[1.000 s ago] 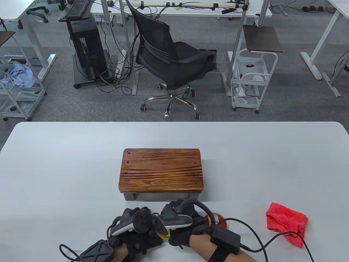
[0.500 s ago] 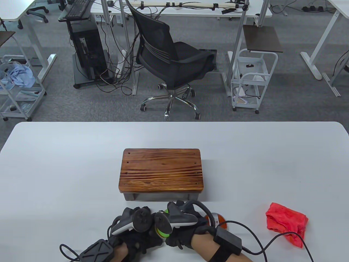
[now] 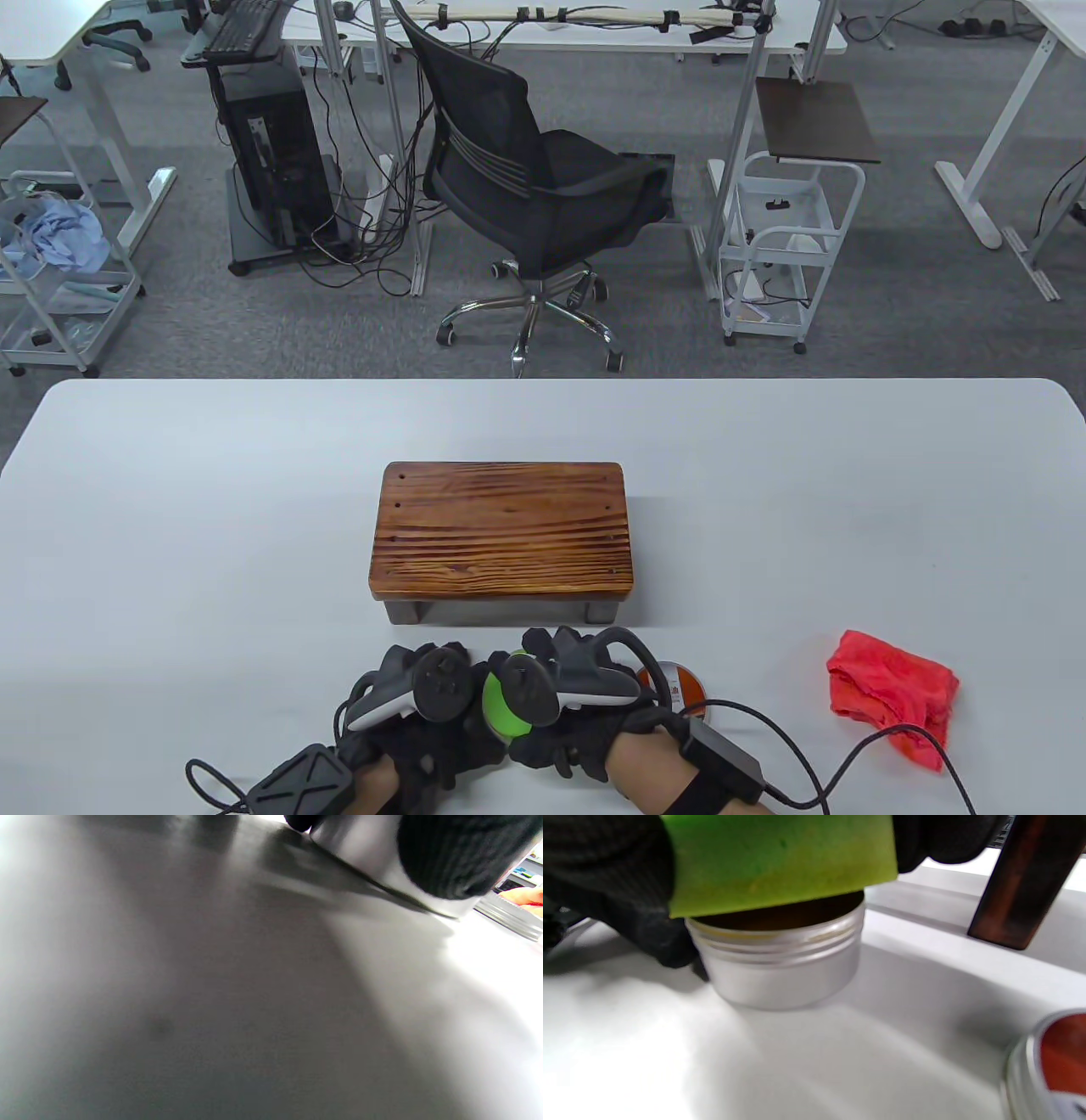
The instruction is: Dip and apply wood wax on stool
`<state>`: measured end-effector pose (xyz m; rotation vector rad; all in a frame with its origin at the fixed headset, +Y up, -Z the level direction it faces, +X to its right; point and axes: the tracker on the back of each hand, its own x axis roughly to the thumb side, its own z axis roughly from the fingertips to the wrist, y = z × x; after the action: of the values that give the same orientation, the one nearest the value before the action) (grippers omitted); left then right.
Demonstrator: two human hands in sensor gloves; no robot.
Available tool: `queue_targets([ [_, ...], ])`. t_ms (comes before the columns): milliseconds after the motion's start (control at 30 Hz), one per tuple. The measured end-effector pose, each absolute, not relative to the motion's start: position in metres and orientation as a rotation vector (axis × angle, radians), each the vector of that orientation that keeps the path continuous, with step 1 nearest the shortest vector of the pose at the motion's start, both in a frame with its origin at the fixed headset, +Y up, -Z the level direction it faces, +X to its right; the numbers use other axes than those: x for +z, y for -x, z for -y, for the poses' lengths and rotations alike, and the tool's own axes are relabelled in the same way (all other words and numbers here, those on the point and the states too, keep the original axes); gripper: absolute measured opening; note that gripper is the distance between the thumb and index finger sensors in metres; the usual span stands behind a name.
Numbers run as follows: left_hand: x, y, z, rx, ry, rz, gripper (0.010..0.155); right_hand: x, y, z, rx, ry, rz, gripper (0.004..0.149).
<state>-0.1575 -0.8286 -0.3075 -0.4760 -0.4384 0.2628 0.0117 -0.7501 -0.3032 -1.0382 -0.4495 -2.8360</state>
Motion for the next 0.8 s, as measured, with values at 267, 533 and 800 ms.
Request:
queue_targets([
  [267,-0.3075,0.1574,0.8286,0.262,0.478,0.439,0.081,-0.3019,-0.0117,0.7514,-2.830,1.037,0.441,0.088],
  [533,-0.3074,0.1574,0.8285,0.260,0.478,0.438,0.081,-0.3006,-0.0125,0.7529,-2.831,1.031,0.442,0.089],
  [800,-0.3074,0.1574,0.8285,0.260,0.478,0.438,0.081,-0.2999,-0.0119,0.7535,-2.825,1.022,0.447,0.089],
])
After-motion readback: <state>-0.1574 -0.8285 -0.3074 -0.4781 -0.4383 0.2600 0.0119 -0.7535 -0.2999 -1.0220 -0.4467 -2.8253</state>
